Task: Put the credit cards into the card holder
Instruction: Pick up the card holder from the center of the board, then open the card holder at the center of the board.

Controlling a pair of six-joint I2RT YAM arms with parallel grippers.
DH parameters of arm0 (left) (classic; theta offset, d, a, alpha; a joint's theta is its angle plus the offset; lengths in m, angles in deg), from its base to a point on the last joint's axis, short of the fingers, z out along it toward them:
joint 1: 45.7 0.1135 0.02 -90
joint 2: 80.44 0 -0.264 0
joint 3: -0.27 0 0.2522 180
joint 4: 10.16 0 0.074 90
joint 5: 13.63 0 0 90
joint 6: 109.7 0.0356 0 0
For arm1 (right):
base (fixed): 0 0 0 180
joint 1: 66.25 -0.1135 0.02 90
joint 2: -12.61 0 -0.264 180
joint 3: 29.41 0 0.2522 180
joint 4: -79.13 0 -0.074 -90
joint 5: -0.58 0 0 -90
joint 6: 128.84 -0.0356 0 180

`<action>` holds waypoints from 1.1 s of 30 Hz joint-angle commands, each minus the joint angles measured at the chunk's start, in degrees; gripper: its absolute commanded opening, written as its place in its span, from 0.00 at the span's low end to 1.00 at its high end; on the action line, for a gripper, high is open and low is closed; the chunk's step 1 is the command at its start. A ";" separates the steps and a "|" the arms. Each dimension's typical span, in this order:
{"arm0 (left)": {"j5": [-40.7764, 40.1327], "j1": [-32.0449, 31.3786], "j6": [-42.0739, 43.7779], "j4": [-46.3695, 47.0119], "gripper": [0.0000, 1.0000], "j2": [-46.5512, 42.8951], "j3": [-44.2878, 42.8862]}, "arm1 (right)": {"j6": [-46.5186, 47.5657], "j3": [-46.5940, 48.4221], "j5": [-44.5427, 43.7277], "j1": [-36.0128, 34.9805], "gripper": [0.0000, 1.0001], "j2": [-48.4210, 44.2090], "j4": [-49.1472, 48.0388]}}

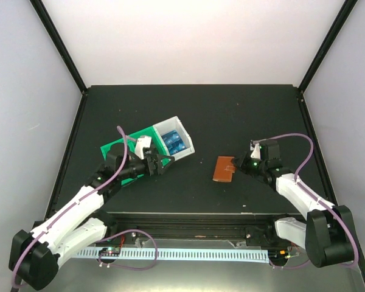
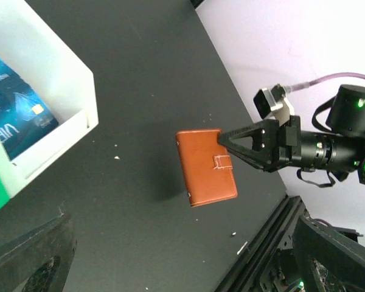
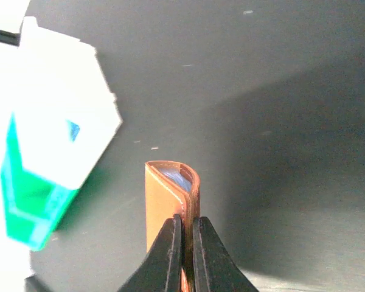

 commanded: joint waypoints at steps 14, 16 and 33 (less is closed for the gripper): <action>10.91 -10.57 -16.51 19.68 0.85 18.44 -6.78 | -19.27 10.22 22.67 -12.68 0.01 3.29 -23.16; 11.82 -10.44 -16.22 20.19 0.72 18.80 -6.94 | -18.84 10.78 22.91 -13.28 0.01 3.78 -23.61; 3.95 -10.29 2.85 17.62 0.02 10.95 -6.02 | -7.40 18.10 17.58 -14.99 0.50 -2.29 -6.04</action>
